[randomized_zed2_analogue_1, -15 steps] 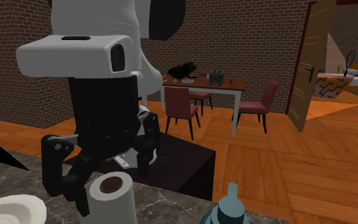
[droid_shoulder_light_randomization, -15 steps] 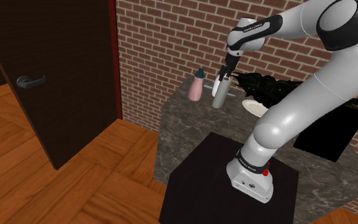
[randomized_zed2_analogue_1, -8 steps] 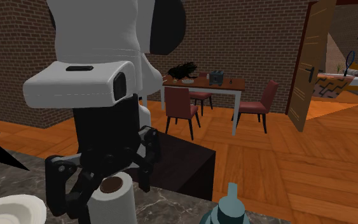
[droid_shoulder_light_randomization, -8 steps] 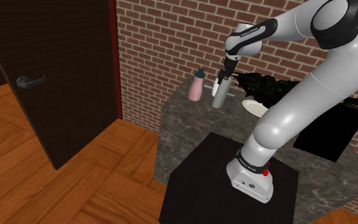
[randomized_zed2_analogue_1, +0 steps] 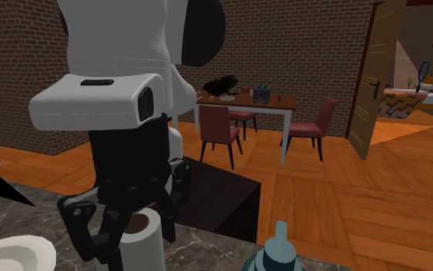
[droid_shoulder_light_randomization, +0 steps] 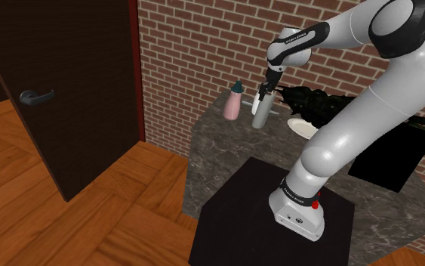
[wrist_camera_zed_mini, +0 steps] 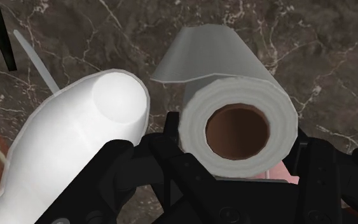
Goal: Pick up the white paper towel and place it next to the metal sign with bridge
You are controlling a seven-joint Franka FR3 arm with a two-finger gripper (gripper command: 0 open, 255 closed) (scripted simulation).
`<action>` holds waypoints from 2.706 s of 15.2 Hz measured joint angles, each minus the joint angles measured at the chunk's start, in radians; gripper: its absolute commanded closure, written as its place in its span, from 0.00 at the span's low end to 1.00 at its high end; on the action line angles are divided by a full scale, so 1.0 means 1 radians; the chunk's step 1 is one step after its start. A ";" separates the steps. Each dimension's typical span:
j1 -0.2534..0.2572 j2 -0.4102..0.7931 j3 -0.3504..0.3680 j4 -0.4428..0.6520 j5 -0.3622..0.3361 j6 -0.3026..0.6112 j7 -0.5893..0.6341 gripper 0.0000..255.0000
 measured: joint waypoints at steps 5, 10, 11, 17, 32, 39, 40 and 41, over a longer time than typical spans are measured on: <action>0.000 0.000 0.000 0.000 0.000 0.000 0.000 1.00; -0.002 -0.020 0.010 0.027 -0.007 -0.045 0.007 1.00; -0.003 -0.027 0.013 0.032 -0.010 -0.057 0.010 1.00; -0.008 -0.066 0.031 0.083 -0.022 -0.144 0.018 1.00; -0.003 -0.105 0.067 0.251 -0.018 -0.349 0.020 1.00; 0.000 -0.112 0.081 0.339 -0.013 -0.443 0.017 1.00; 0.001 -0.111 0.083 0.354 -0.011 -0.457 0.017 1.00; 0.003 -0.110 0.085 0.367 -0.010 -0.469 0.017 1.00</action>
